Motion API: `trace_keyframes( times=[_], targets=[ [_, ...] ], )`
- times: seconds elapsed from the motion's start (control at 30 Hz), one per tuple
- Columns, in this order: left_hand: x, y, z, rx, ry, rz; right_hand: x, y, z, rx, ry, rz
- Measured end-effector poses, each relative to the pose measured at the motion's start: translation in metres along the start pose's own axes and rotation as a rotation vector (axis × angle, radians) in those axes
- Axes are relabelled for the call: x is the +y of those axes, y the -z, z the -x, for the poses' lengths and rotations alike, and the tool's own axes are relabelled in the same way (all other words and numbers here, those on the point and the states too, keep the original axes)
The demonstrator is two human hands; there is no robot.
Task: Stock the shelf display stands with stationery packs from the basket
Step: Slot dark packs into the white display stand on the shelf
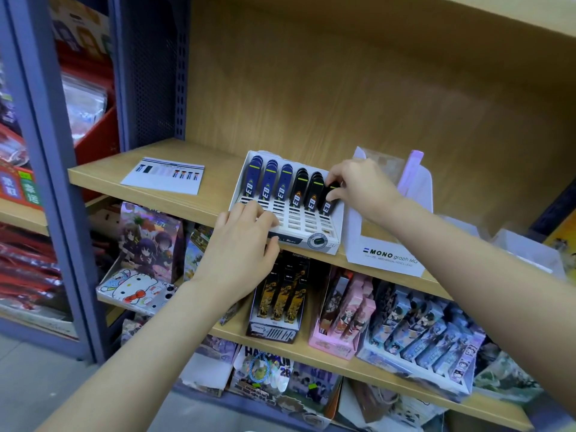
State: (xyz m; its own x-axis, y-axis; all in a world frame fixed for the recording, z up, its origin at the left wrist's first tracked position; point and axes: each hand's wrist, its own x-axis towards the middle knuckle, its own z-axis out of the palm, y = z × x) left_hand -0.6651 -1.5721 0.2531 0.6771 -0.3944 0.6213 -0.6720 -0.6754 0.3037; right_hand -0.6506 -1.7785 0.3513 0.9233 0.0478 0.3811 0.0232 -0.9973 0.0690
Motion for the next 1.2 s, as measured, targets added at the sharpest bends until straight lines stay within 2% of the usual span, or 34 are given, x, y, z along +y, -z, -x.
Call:
trace_keyframes(
  times=[0.17,0.27,0.43,0.6,0.7,0.83,1.0,1.13,1.2],
  targets=[
    [0.001,0.004,0.001,-0.025,-0.002,-0.015,0.003,-0.004,0.001,-0.026,-0.033,-0.027],
    [0.001,0.008,0.008,-0.009,-0.005,-0.035,0.000,-0.006,0.014,0.085,-0.022,-0.080],
    [0.000,0.008,0.041,0.157,-0.044,-0.069,-0.013,-0.007,0.069,0.226,0.057,-0.154],
    [0.004,-0.022,0.105,0.161,0.024,0.033,-0.028,-0.044,0.144,0.217,0.167,-0.117],
    [-0.001,-0.059,0.151,0.009,0.092,0.015,-0.033,-0.086,0.194,0.095,0.212,-0.114],
    [-0.015,-0.107,0.202,-0.249,0.172,-0.003,-0.043,-0.150,0.265,-0.164,0.175,-0.207],
    [-0.017,-0.153,0.254,-0.583,0.388,0.085,-0.049,-0.227,0.347,-0.621,-0.113,-0.464],
    [-0.011,-0.182,0.293,-0.684,0.559,0.254,-0.061,-0.271,0.384,-0.867,-0.283,-0.547],
    [-0.007,-0.192,0.305,-0.704,0.642,0.322,-0.068,-0.288,0.393,-0.938,-0.385,-0.611]
  ],
)
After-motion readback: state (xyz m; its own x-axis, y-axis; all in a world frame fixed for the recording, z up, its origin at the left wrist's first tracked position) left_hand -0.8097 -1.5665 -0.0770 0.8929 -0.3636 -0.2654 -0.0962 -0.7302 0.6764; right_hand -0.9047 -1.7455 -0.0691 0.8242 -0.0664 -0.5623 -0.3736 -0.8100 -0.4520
